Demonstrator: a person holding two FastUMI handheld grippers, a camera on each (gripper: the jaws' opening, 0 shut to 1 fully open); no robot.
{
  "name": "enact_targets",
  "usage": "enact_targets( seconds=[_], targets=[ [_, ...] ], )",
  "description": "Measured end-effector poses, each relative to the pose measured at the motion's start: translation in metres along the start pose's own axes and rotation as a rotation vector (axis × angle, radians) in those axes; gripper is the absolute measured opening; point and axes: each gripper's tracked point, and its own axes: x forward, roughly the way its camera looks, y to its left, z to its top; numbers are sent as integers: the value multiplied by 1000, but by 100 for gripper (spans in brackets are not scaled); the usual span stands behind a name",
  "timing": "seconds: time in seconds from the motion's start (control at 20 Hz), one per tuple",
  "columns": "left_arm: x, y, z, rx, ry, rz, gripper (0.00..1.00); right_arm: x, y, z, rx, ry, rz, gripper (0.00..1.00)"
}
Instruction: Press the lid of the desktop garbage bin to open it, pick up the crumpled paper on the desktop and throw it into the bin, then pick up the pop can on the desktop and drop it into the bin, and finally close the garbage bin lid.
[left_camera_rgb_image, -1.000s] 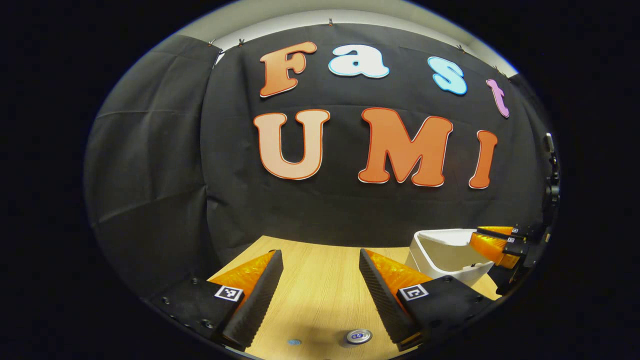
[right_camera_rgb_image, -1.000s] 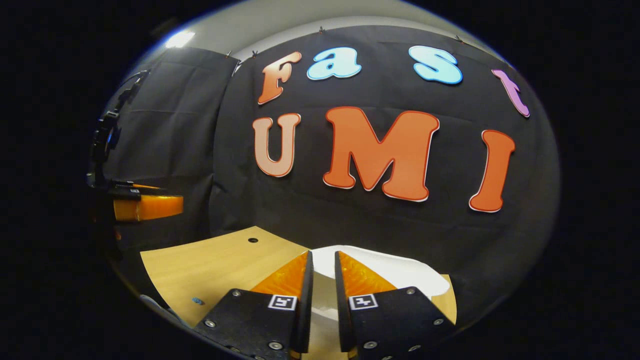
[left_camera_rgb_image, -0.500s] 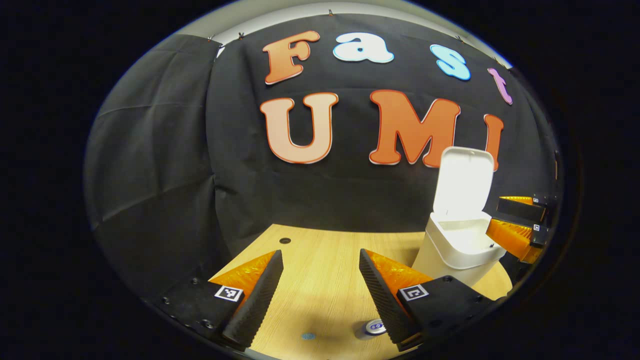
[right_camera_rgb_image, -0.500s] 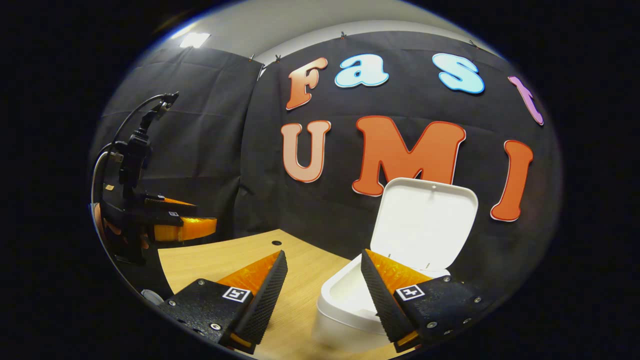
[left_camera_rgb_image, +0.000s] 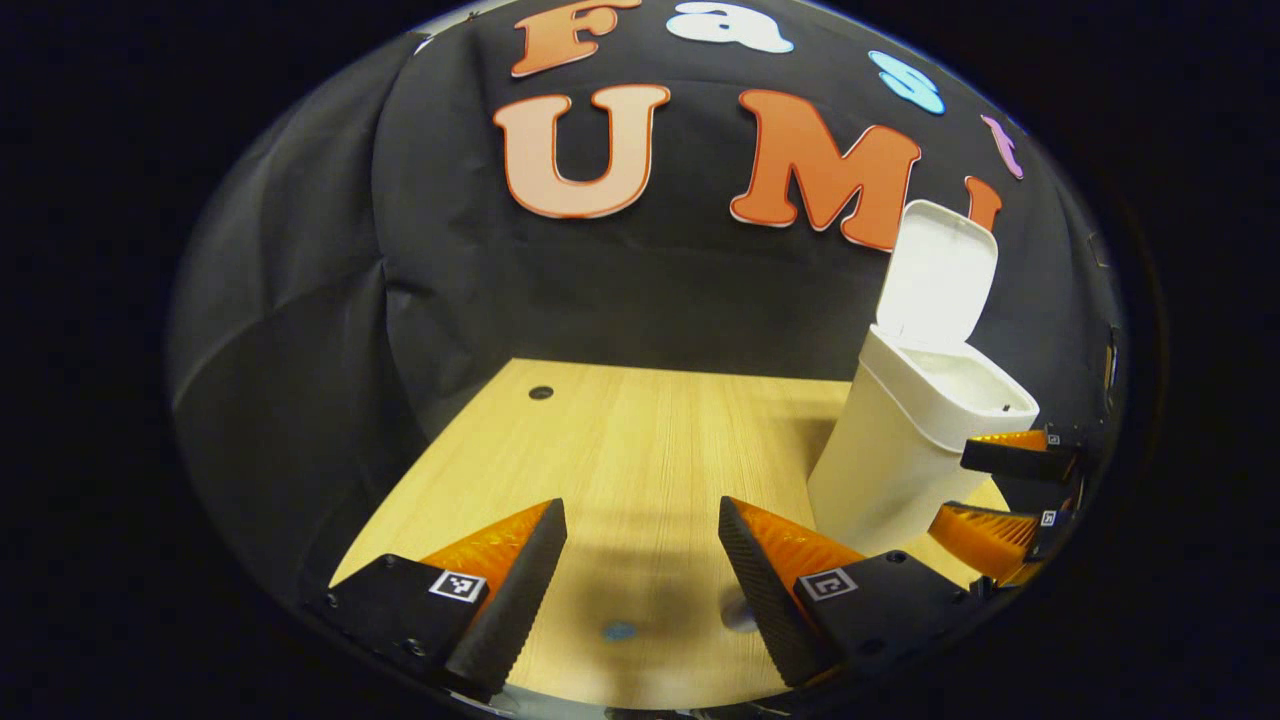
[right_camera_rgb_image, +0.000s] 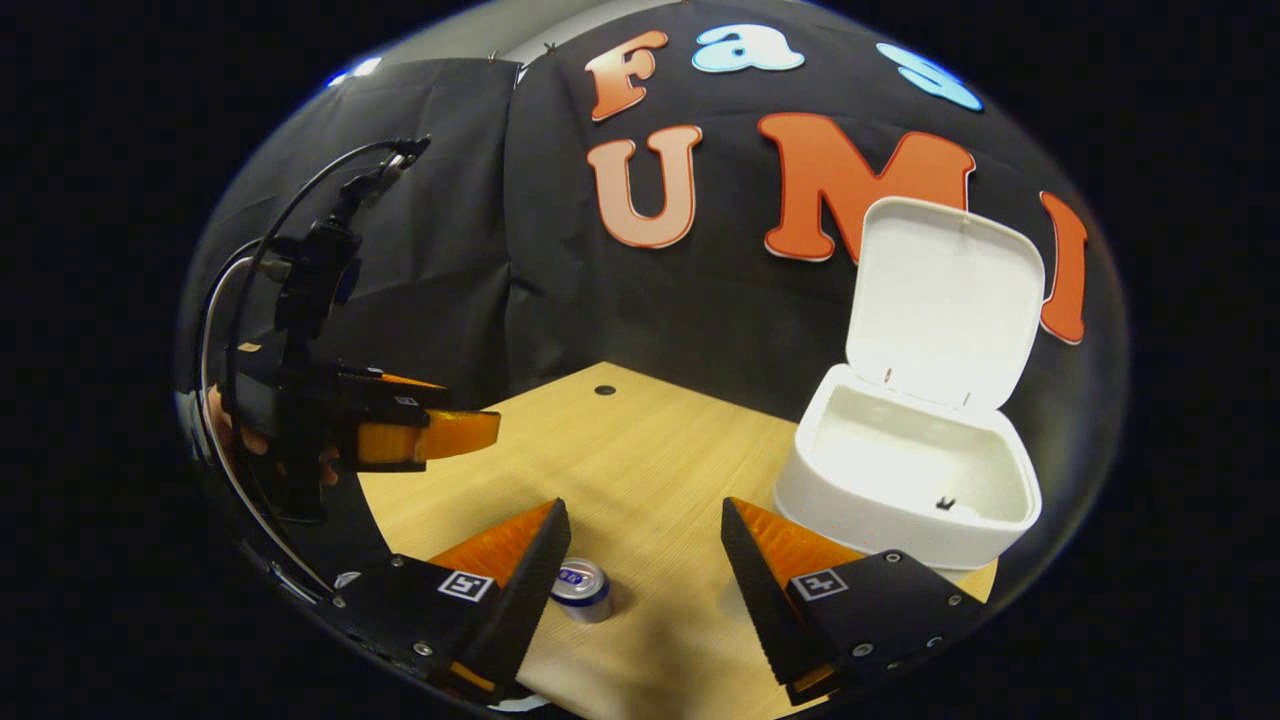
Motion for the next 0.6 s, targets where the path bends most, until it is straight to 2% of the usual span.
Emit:
enact_targets(
  seconds=[0.15,0.4,0.6],
  targets=[
    [12,3,-32,-11,91,-26,98,9,19,-30,4,83,8,92],
    [24,11,-77,-39,216,-65,96,33,36,-64,32,210,4,98],
    [30,13,-110,-25,322,-91,98,64,48,-79,51,310,0,98]
  ],
)
